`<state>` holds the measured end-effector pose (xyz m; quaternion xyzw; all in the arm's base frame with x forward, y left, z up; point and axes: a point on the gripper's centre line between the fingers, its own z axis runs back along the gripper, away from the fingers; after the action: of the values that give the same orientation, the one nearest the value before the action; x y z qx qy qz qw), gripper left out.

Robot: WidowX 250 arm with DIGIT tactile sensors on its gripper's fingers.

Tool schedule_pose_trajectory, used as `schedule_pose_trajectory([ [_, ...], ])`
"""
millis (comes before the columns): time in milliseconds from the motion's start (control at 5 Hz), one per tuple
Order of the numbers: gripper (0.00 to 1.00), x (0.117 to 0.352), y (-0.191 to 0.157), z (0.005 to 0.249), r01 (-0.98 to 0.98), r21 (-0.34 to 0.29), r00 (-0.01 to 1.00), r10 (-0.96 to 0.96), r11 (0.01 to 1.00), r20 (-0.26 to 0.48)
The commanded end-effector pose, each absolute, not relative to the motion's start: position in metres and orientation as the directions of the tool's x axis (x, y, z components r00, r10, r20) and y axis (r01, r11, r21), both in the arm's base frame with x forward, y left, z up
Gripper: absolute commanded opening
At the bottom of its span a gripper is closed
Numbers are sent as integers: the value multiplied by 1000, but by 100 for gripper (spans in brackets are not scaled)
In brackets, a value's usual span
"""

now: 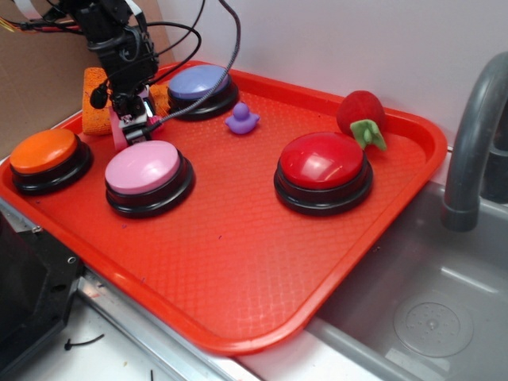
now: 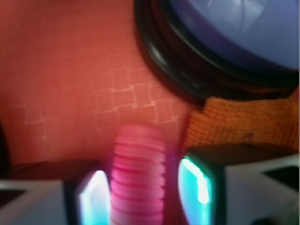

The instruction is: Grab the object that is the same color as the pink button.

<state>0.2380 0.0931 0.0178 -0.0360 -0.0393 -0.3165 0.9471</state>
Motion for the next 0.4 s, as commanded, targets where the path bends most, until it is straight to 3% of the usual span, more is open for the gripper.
schedule_pose_trajectory([
  [0, 0, 240, 93, 26, 594, -60, 802, -586, 802, 118],
  [200, 0, 240, 82, 40, 515, -15, 854, -512, 857, 98],
])
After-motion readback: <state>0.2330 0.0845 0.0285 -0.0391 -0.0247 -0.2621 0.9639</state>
